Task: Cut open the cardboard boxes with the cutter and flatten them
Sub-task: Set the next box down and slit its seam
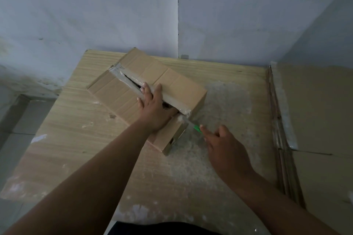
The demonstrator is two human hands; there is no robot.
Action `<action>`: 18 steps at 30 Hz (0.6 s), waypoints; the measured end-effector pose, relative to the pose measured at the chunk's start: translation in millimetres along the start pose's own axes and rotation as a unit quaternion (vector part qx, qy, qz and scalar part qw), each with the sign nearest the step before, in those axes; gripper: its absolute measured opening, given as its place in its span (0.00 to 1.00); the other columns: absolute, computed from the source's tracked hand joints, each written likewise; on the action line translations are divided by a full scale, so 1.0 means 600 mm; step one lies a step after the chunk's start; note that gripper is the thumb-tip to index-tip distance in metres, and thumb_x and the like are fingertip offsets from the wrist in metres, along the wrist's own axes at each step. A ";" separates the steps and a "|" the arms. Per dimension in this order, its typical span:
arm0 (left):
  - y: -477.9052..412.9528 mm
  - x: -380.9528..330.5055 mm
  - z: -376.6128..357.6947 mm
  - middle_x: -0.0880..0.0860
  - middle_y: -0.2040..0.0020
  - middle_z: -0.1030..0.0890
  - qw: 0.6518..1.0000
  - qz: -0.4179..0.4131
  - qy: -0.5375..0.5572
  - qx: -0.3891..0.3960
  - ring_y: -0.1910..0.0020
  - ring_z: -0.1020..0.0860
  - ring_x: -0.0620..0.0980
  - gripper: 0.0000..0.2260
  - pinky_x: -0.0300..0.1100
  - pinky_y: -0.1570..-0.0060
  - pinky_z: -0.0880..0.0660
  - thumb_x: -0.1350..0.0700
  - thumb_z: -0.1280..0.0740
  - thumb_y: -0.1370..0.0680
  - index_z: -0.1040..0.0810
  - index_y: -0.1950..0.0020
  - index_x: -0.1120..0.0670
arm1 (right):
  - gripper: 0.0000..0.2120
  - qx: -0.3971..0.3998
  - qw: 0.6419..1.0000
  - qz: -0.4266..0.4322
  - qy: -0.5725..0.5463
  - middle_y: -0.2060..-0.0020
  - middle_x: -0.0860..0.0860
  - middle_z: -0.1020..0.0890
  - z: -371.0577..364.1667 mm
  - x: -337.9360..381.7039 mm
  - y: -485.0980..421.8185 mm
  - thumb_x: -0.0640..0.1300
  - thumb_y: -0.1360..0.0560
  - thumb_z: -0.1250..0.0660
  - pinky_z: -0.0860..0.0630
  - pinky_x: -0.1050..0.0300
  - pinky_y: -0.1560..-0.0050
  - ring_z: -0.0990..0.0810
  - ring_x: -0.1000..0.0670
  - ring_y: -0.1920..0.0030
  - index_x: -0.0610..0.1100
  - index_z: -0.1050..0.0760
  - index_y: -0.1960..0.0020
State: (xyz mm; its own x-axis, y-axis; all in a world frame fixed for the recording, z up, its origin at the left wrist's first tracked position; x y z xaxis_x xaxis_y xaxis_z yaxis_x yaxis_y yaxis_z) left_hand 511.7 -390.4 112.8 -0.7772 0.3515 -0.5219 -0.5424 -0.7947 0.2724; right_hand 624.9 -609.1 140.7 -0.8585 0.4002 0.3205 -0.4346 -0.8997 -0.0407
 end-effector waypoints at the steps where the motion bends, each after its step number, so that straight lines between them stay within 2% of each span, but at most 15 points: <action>1: 0.000 0.001 -0.001 0.59 0.18 0.70 1.000 -0.001 0.006 -0.004 0.20 0.70 0.56 0.48 0.57 0.23 0.68 0.33 0.33 0.23 0.58 0.16 0.49 | 0.26 -0.010 1.000 0.007 0.013 0.62 0.51 0.33 -0.002 0.000 0.000 0.38 0.27 0.27 0.32 0.57 0.77 0.33 0.51 0.70 0.50 0.24 0.30; 3: 0.001 0.001 0.000 0.58 0.18 0.70 1.000 -0.003 0.014 -0.007 0.20 0.70 0.56 0.47 0.57 0.22 0.68 0.35 0.32 0.23 0.57 0.16 0.49 | 0.27 -0.033 0.999 0.016 0.026 0.62 0.50 0.34 -0.005 -0.002 -0.007 0.37 0.29 0.26 0.36 0.59 0.78 0.34 0.51 0.69 0.49 0.23 0.31; 8: 0.001 0.002 -0.002 0.58 0.18 0.70 1.000 -0.006 0.013 -0.009 0.20 0.70 0.56 0.47 0.57 0.21 0.67 0.35 0.32 0.23 0.57 0.15 0.49 | 0.24 -0.031 0.999 0.008 0.030 0.60 0.50 0.35 -0.008 0.010 -0.033 0.38 0.24 0.32 0.35 0.57 0.70 0.29 0.47 0.62 0.52 0.26 0.29; 13: 0.004 0.004 -0.006 0.59 0.19 0.70 1.000 -0.011 0.010 -0.020 0.19 0.70 0.57 0.47 0.57 0.21 0.67 0.33 0.34 0.23 0.57 0.16 0.49 | 0.21 -0.025 0.993 -0.115 0.006 0.56 0.48 0.30 0.022 -0.059 -0.044 0.43 0.21 0.37 0.28 0.52 0.61 0.23 0.40 0.58 0.53 0.25 0.29; 16: 0.011 0.001 -0.015 0.61 0.19 0.71 0.999 -0.013 -0.007 -0.033 0.19 0.69 0.57 0.52 0.58 0.21 0.67 0.28 0.36 0.25 0.62 0.16 0.52 | 0.20 -0.012 0.988 -0.152 -0.010 0.57 0.48 0.30 0.019 -0.108 -0.036 0.42 0.21 0.37 0.25 0.52 0.60 0.23 0.41 0.59 0.51 0.24 0.30; 18: 0.016 -0.004 -0.018 0.61 0.20 0.72 0.999 -0.004 -0.011 -0.052 0.19 0.69 0.56 0.57 0.57 0.20 0.66 0.25 0.37 0.28 0.66 0.17 0.55 | 0.22 0.024 0.985 -0.172 -0.005 0.54 0.46 0.29 -0.002 -0.121 -0.031 0.41 0.21 0.38 0.24 0.50 0.57 0.22 0.39 0.54 0.49 0.27 0.27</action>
State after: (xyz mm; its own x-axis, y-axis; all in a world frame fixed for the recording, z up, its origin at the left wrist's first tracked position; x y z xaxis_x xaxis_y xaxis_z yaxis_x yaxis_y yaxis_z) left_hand 511.9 -404.2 107.6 -0.7803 0.3682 -0.5055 -0.5136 -0.8385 0.1820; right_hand 695.1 -621.1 117.1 -0.6601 0.6807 0.3178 -0.6853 -0.7189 0.1163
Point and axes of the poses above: each hand's wrist, its own y-axis away from the middle knuckle, its own z-axis out of the back of the hand, x = y × z, the point moved 1 cm from there along -y, towards the middle knuckle
